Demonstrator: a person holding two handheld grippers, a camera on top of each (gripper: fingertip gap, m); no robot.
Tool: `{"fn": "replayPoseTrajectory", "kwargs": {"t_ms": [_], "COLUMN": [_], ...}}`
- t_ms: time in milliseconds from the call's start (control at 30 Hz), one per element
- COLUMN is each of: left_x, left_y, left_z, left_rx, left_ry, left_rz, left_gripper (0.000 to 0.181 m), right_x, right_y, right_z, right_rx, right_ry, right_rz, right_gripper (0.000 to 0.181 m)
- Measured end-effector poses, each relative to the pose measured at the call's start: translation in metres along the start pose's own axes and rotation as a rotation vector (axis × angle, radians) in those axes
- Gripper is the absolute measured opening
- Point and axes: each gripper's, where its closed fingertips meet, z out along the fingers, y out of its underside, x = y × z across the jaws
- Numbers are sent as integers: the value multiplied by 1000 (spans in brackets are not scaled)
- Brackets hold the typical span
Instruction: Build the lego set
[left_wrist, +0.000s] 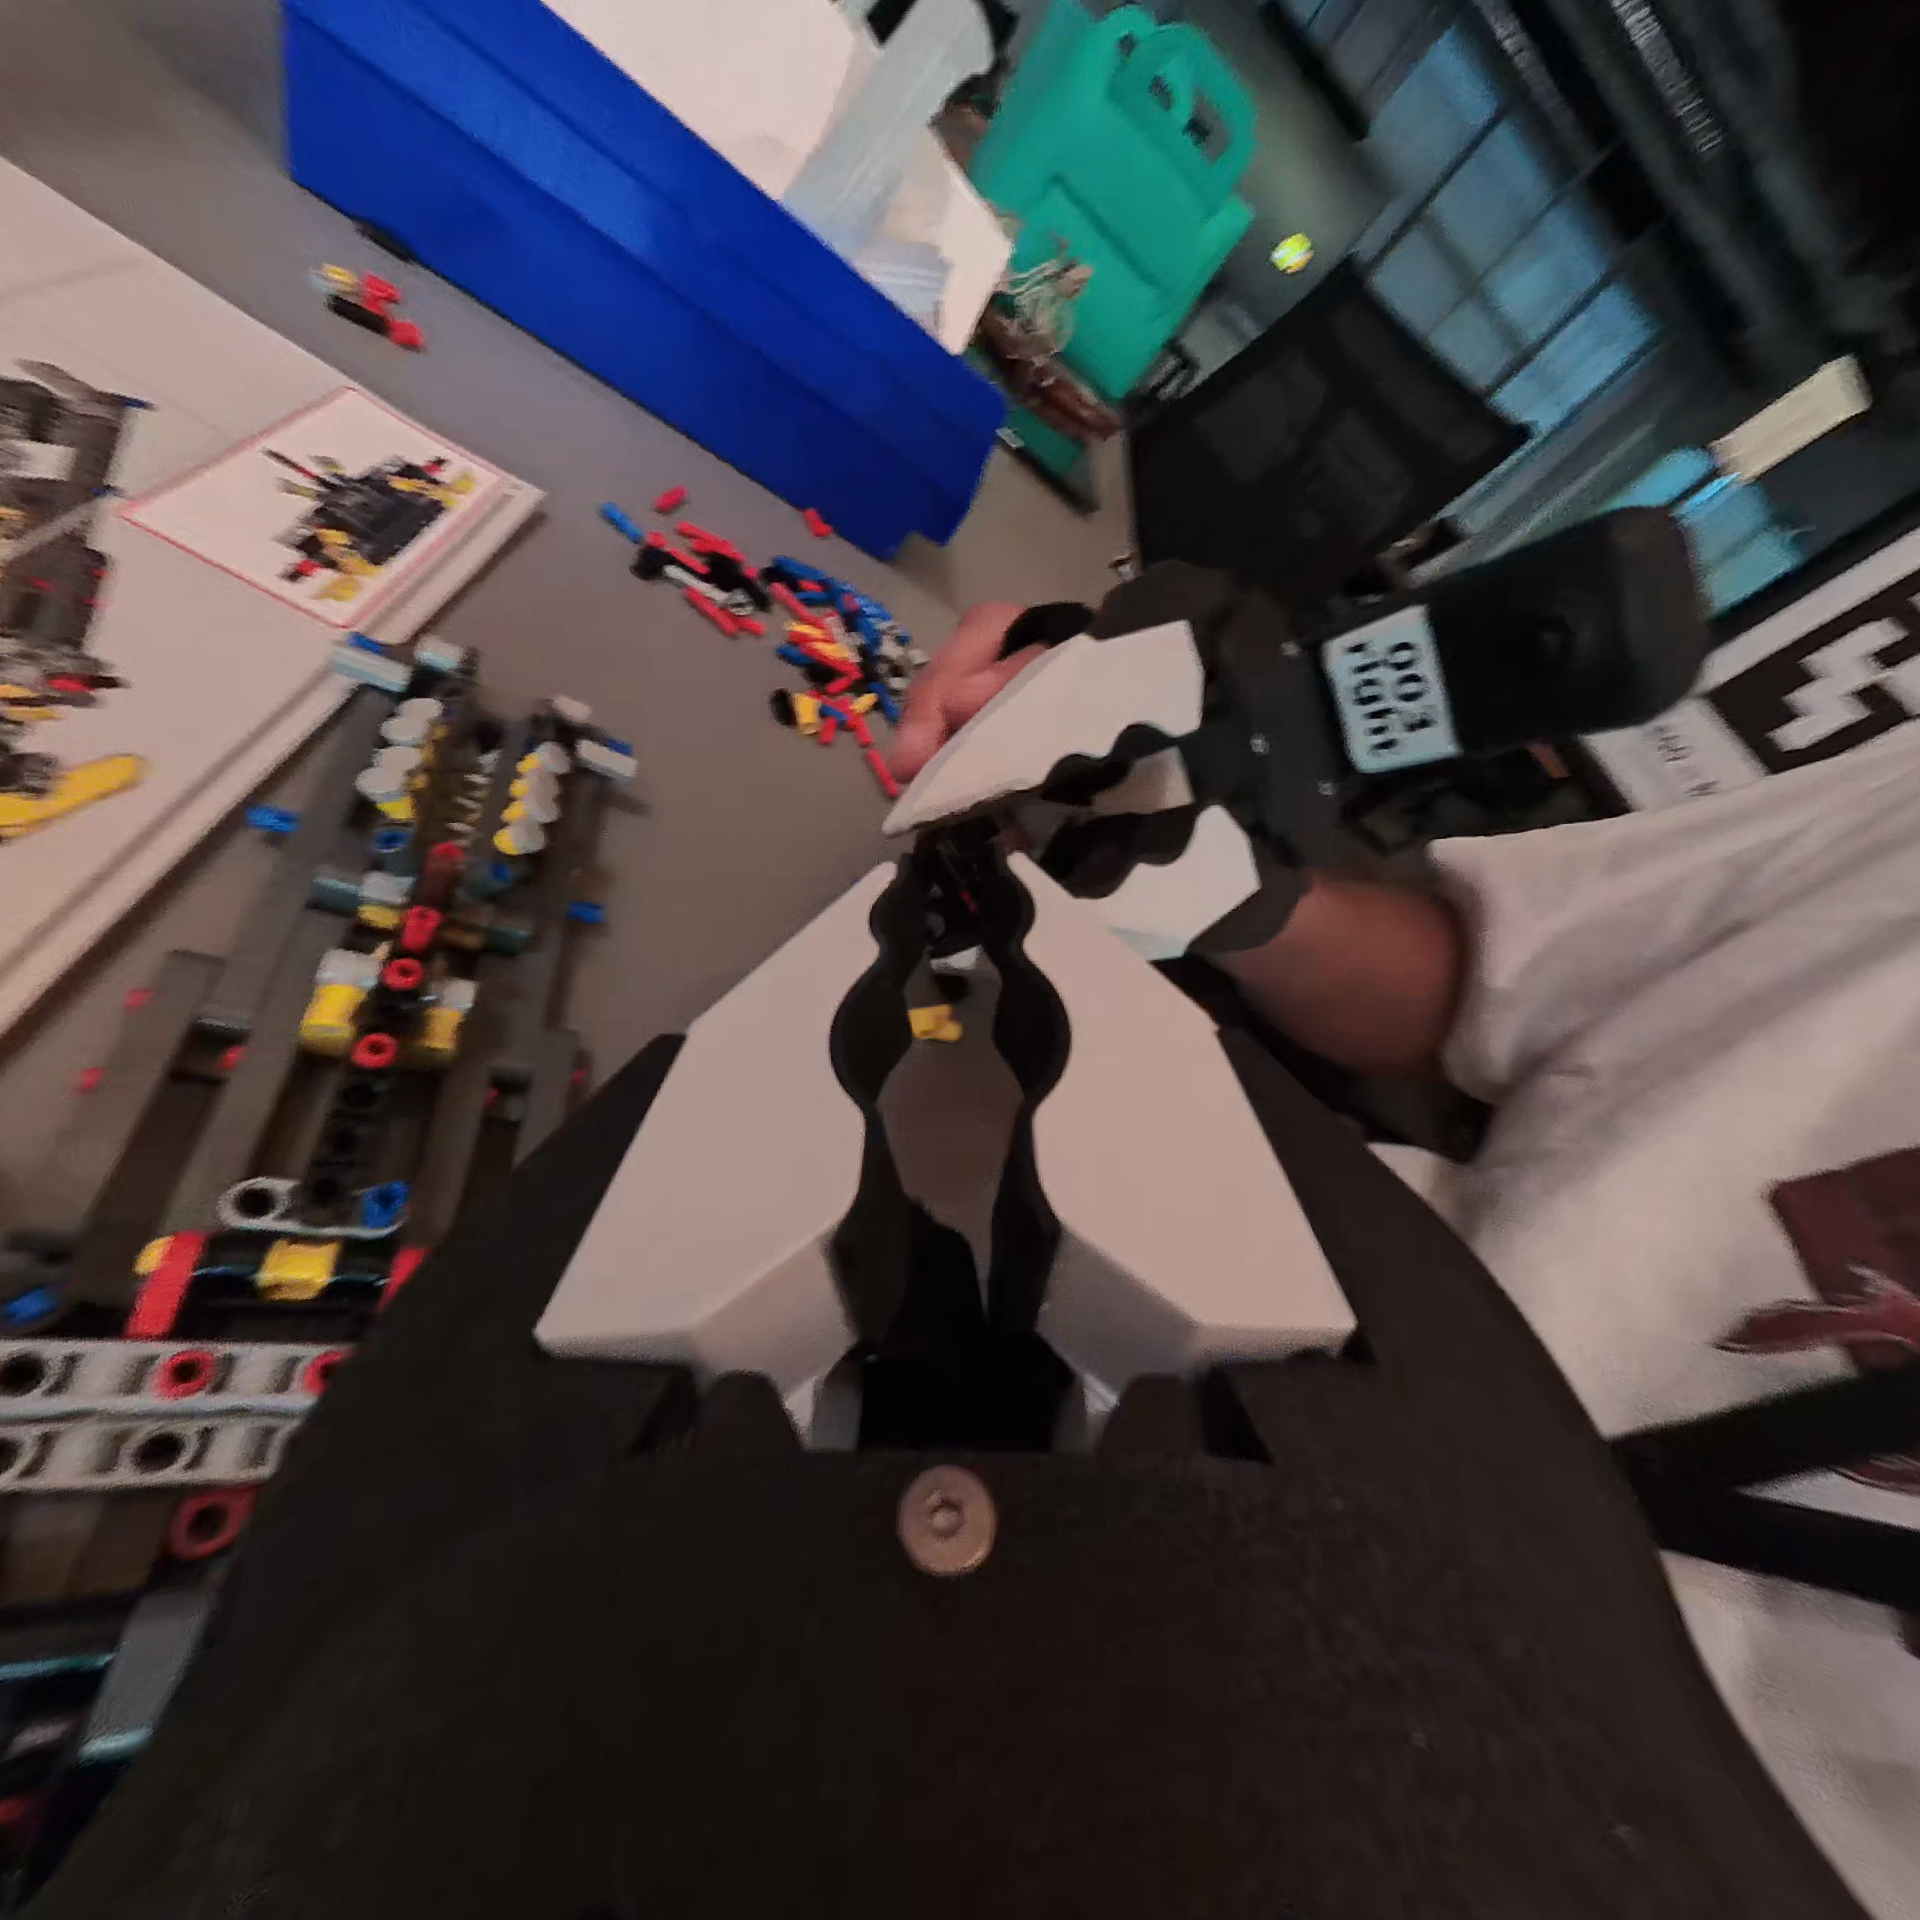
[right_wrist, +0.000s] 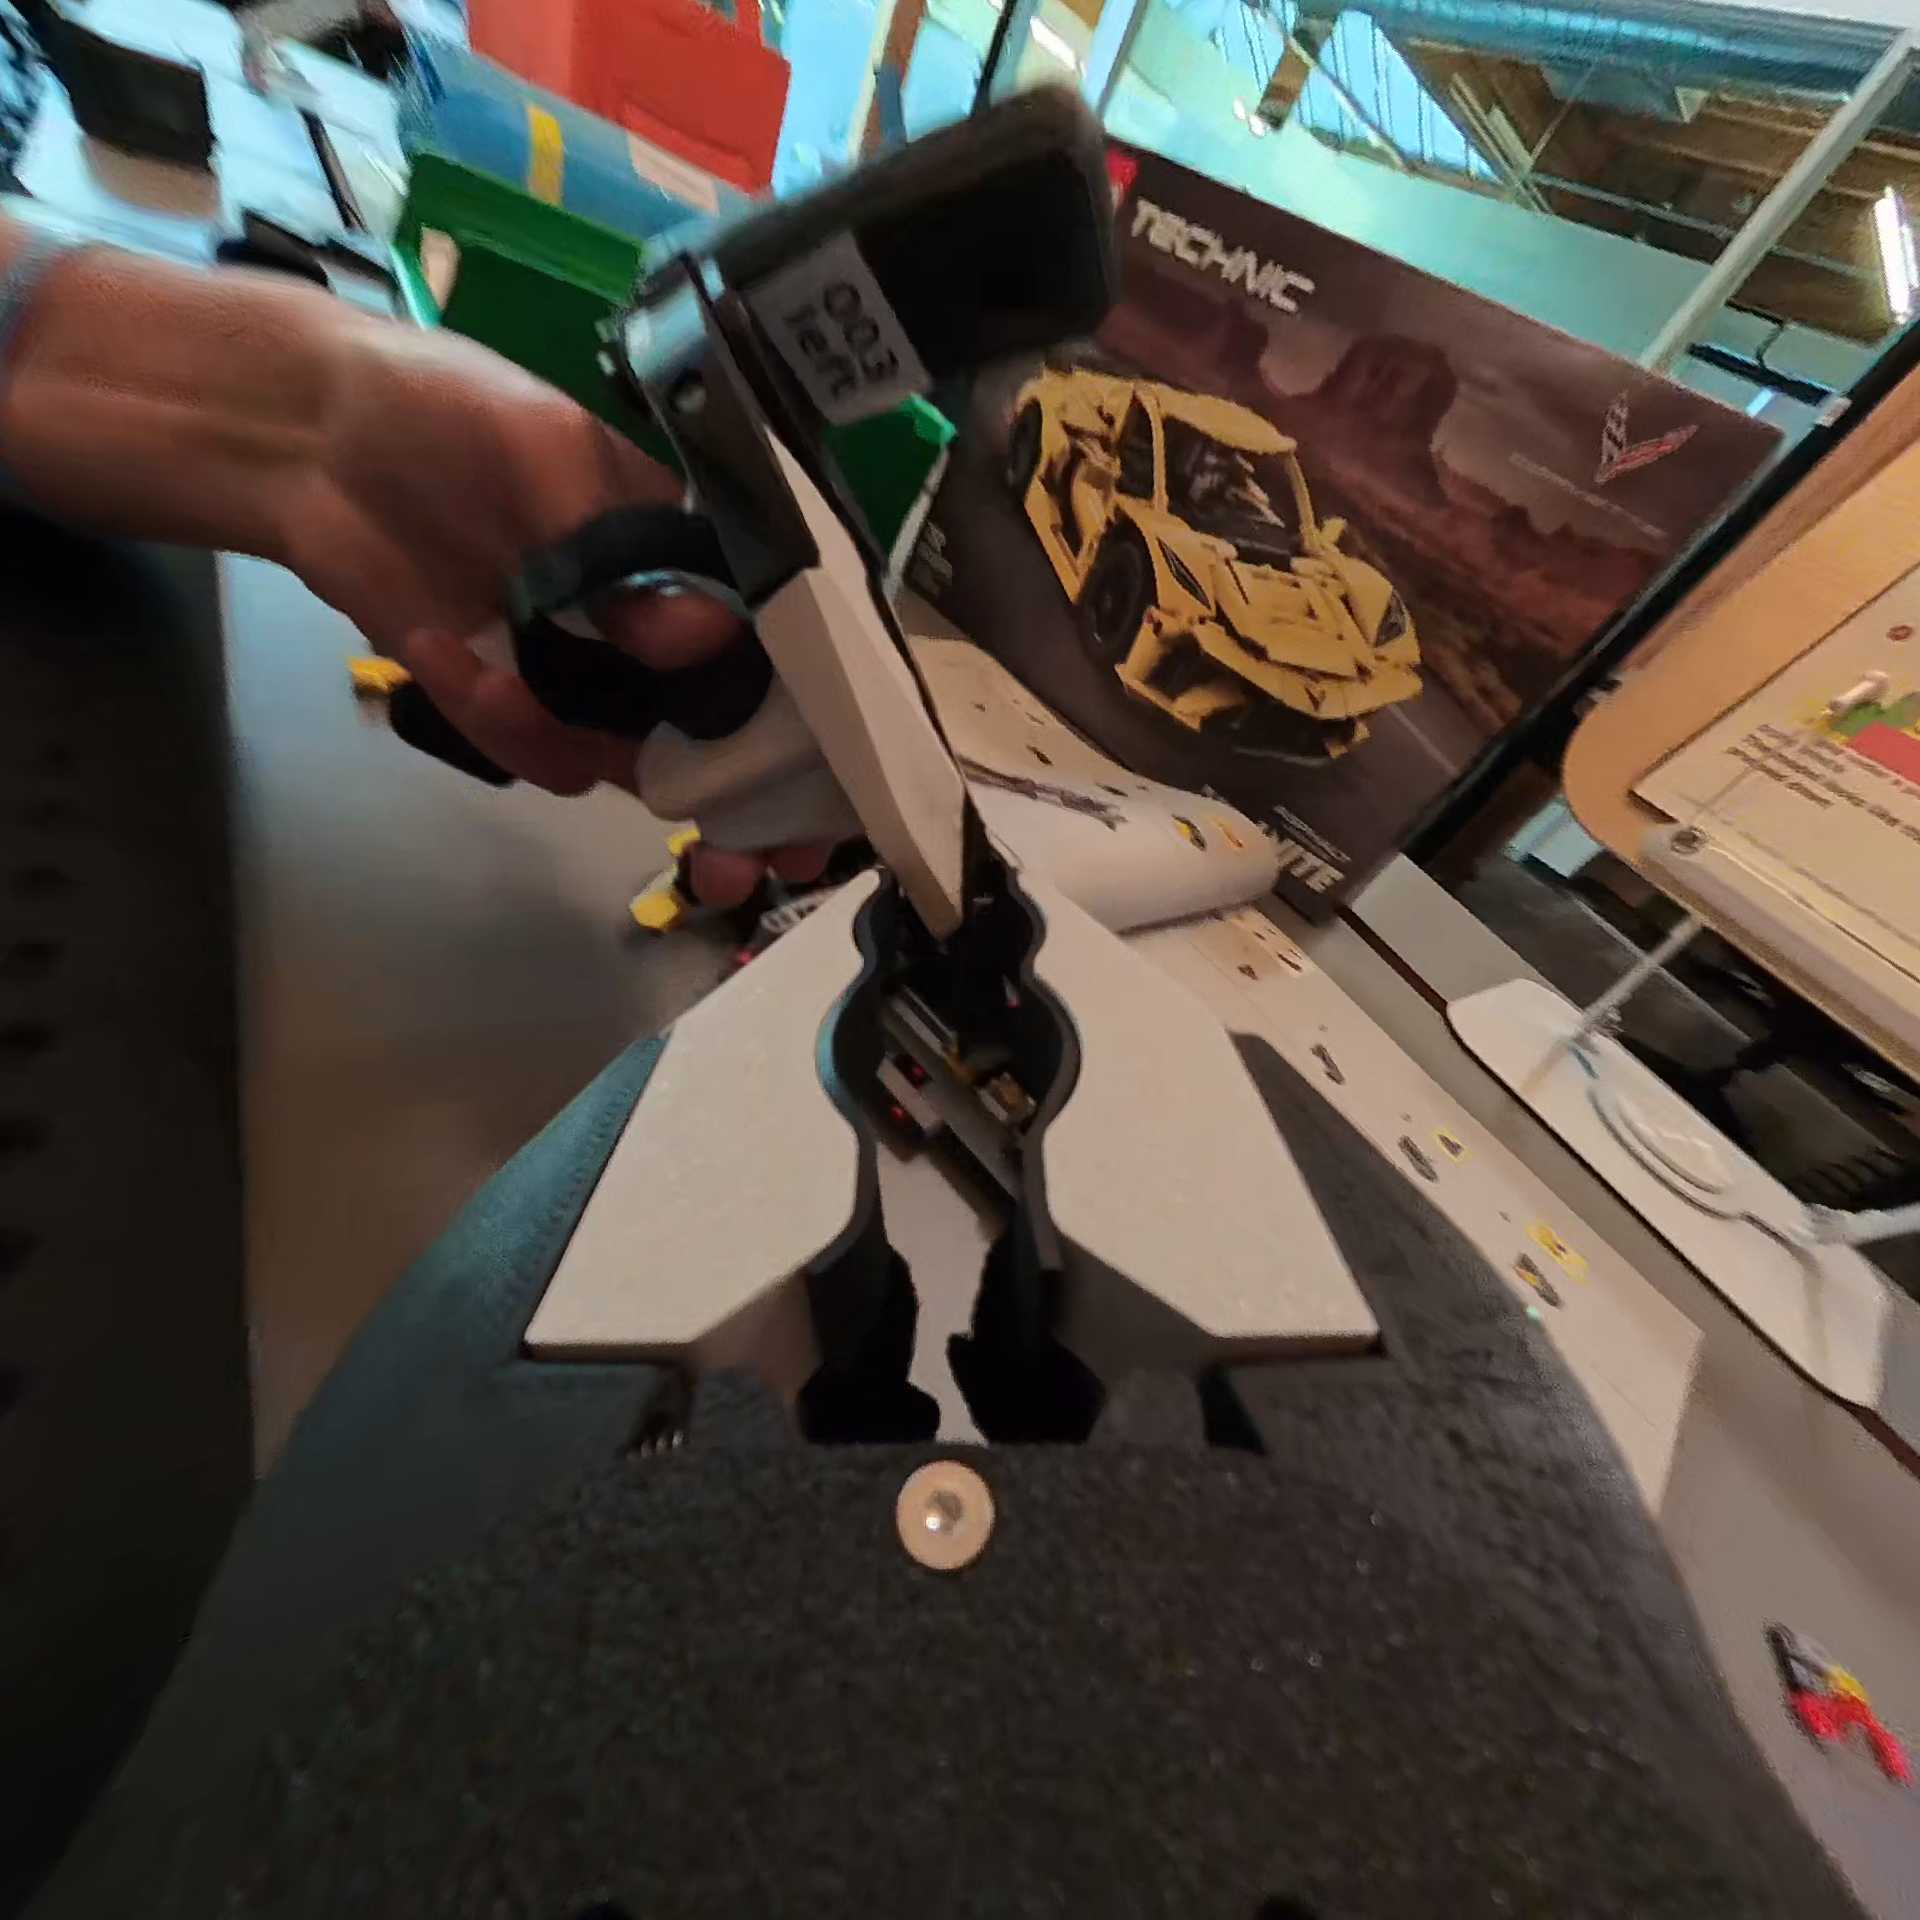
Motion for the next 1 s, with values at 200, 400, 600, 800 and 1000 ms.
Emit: {"fn": "replayPoseTrajectory", "kwargs": {"t_ms": [200,400,600,800,1000], "left_x": [-15,-21,-28,-27,-24], "left_y": [3,7,14,17,18], "left_z": [-1,-1,0,1,1], "left_rx": [-37,-90,-144,-152,-146], "left_ry": [-172,-272,-351,-324,-289], "left_rz": [157,286,359,326,297], "left_gripper": [7,7,7,7,7], "right_x": [3,2,1,-2,-4], "right_y": [14,25,34,35,35], "right_z": [5,6,9,10,8], "right_rx": [-103,-173,-260,-280,-309], "right_ry": [73,75,141,148,92], "right_rz": [-67,-85,-265,-296,-260], "right_gripper": [19,18,16,15,15]}}
